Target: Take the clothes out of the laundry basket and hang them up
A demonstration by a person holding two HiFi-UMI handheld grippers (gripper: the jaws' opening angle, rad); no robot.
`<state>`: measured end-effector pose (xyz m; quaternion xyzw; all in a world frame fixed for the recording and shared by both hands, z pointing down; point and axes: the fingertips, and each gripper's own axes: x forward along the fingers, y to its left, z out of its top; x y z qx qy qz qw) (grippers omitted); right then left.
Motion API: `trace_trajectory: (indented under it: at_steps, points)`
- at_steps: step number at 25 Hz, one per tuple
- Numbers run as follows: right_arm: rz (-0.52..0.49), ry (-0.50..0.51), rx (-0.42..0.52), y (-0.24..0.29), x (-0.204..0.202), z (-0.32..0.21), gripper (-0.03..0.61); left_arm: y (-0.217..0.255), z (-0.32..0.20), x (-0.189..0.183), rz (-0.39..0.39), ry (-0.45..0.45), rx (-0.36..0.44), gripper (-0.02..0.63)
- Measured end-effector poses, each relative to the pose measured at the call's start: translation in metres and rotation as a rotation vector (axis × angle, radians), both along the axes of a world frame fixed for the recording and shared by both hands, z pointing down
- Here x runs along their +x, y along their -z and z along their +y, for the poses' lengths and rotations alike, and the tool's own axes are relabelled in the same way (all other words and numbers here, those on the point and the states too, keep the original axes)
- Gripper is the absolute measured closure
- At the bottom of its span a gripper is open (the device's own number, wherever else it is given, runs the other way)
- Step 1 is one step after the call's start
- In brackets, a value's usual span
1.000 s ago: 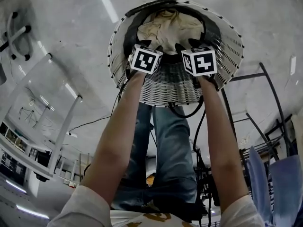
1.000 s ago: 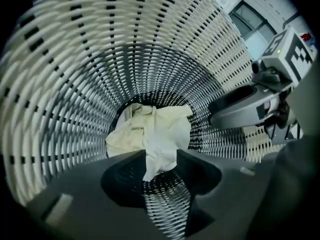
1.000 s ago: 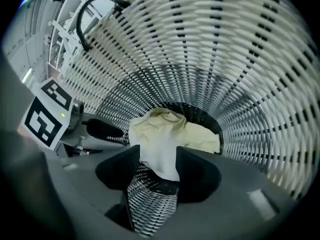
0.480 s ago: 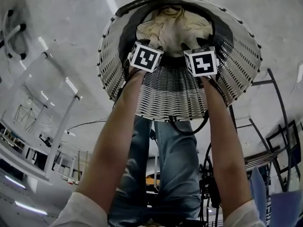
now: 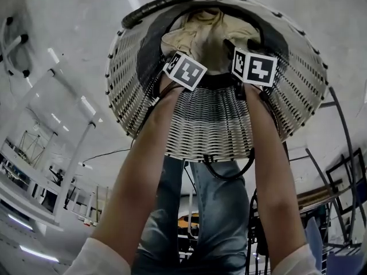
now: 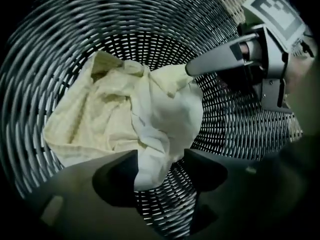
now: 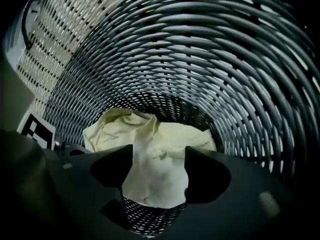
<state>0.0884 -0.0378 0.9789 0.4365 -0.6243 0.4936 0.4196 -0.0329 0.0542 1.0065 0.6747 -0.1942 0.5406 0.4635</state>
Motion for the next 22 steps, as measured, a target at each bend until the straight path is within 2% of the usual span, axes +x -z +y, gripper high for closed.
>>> trace_trajectory:
  at_steps: [4, 7, 10, 12, 13, 14, 15, 16, 18, 22]
  points:
    - [0.063, 0.149, 0.076, -0.004, -0.007, -0.003, 0.205, -0.016, 0.015, 0.000, -0.012, -0.032, -0.048, 0.331]
    - [0.081, 0.161, 0.088, -0.016, -0.011, 0.000, 0.190, -0.032, 0.020, -0.003, -0.049, -0.059, -0.059, 0.333]
    - [0.109, 0.167, 0.087, -0.030, -0.010, 0.003, 0.175, -0.045, 0.021, -0.008, -0.098, -0.083, -0.054, 0.376]
    - [0.152, 0.179, 0.072, -0.037, -0.006, 0.000, 0.167, -0.050, 0.015, -0.013, -0.123, -0.095, -0.040, 0.441]
    - [0.175, 0.188, 0.063, -0.040, -0.003, -0.003, 0.167, -0.050, 0.011, -0.015, -0.130, -0.102, -0.033, 0.538]
    - [0.200, 0.201, 0.056, -0.042, 0.000, -0.006, 0.176, -0.049, 0.009, -0.015, -0.127, -0.108, -0.030, 0.579]
    - [0.231, 0.216, 0.056, -0.043, 0.004, -0.009, 0.222, -0.048, 0.007, -0.014, -0.117, -0.112, -0.033, 0.590]
    - [0.267, 0.230, 0.064, -0.043, 0.009, -0.014, 0.307, -0.046, 0.006, -0.013, -0.104, -0.112, -0.039, 0.594]
    - [0.329, 0.237, 0.075, -0.043, 0.021, -0.019, 0.548, -0.044, 0.004, -0.009, -0.083, -0.106, -0.046, 0.597]
    - [0.346, 0.233, 0.024, -0.038, 0.029, -0.014, 0.550, -0.038, 0.001, -0.009, -0.066, -0.081, -0.041, 0.598]
